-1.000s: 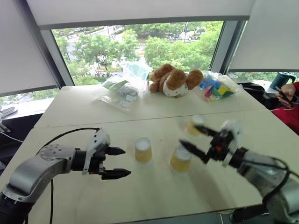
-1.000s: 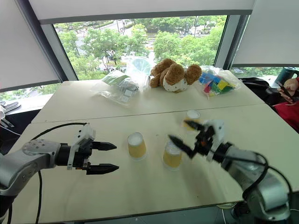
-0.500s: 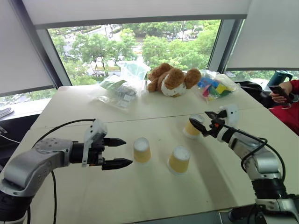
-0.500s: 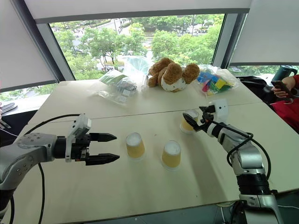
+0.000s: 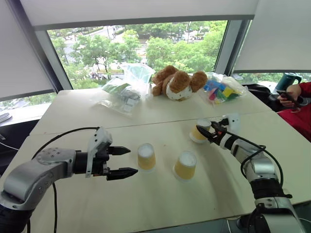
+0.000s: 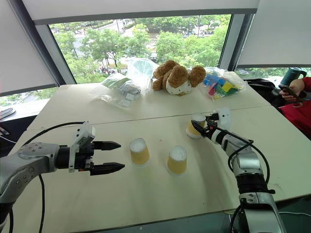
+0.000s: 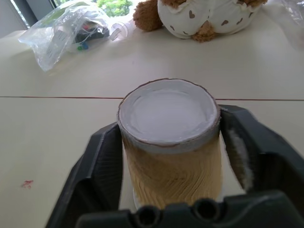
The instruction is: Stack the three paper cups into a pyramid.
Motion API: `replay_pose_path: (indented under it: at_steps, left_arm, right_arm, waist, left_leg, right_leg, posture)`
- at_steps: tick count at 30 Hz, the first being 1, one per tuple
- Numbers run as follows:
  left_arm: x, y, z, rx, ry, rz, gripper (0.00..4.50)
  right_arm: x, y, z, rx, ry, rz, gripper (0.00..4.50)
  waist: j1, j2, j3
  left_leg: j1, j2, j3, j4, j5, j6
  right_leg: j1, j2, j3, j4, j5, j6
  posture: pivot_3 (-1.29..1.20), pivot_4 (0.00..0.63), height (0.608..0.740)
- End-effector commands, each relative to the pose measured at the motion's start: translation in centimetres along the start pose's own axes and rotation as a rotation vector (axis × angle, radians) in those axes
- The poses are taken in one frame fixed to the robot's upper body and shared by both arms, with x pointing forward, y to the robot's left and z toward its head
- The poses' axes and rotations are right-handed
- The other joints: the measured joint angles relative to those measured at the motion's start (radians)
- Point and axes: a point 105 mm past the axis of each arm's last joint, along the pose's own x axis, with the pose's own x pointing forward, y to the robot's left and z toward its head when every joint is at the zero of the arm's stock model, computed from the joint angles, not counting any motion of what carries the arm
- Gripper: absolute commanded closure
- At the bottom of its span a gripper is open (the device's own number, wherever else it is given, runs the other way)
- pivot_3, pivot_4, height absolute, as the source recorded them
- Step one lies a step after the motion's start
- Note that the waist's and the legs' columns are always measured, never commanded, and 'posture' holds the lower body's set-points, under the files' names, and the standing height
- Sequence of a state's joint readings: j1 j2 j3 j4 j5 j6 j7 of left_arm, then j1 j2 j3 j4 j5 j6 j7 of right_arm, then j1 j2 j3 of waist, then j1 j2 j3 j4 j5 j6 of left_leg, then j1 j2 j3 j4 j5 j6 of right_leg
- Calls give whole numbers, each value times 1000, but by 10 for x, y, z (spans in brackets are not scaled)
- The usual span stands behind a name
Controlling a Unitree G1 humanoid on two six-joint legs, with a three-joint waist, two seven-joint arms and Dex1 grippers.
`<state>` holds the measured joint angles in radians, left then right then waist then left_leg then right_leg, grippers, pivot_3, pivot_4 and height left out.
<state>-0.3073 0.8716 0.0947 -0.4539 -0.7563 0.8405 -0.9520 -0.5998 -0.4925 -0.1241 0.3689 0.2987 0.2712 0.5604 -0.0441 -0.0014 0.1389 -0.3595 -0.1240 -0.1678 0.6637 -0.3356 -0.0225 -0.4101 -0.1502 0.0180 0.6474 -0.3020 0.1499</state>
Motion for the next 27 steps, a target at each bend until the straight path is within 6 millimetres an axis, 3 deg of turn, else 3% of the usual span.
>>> replay_pose_path:
  at_steps: [1, 6, 8, 12, 14, 19, 23, 27]
  left_arm:
    - [-1, -2, 5, 38, -7, 5, 0]
    - [0, -2, 5, 42, -6, -2, 0]
    - [0, -2, 5, 44, -6, -9, 0]
    - [5, -3, 7, 38, -16, -46, 0]
    - [9, -3, 7, 35, -19, -60, 0]
    - [17, 2, 5, 43, -7, -93, 0]
    - [19, 5, 6, 46, -3, -112, 0]
    - [18, 8, 6, 52, 6, -119, 0]
  right_arm:
    - [3, 1, 22, -26, -73, 8, 2300]
    - [-5, -3, 39, -20, -119, -6, 2300]
    - [-23, -2, 50, -53, -134, 11, 2300]
    - [-73, 5, 54, -130, -77, 64, 2300]
    - [-92, 11, 52, -134, -41, 88, 2300]
    - [-131, 47, 32, -63, 47, 200, 2300]
    - [-138, 62, 11, -21, 92, 217, 2300]
    - [-138, 68, 3, -20, 93, 212, 2300]
  waist:
    - [1, 0, 0]
    - [1, 0, 0]
    - [4, 1, 0]
    - [23, 1, 0]
    - [31, 0, 0]
    - [34, 0, 0]
    - [31, 0, 0]
    - [33, 0, 0]
  left_leg:
    - [0, 0, 0, 0, 0, 0]
    - [0, 0, 0, 0, 0, 0]
    - [-1, 0, 0, 0, 0, 0]
    - [-6, -1, -2, 2, 0, 0]
    - [-7, -1, -2, 3, 0, 0]
    - [-6, 0, -1, 4, 0, 0]
    - [-5, 0, 0, 4, 0, 0]
    - [-5, 0, 0, 4, 0, 0]
  right_leg:
    - [0, 0, 0, 0, 0, 0]
    - [0, 0, 0, 0, 0, 0]
    - [0, 0, 0, 0, 0, 0]
    - [-2, 0, -1, 1, 0, 0]
    - [-2, 0, -1, 0, 0, 0]
    - [-3, 0, -1, 1, 0, 0]
    - [-2, 0, 0, 1, 0, 0]
    - [-2, 0, 0, 1, 0, 0]
  posture:
    - [0, 150, 740]
    - [0, 150, 740]
    - [0, 150, 740]
    - [0, 150, 740]
    - [0, 150, 740]
    - [0, 150, 740]
    - [0, 150, 740]
    - [0, 150, 740]
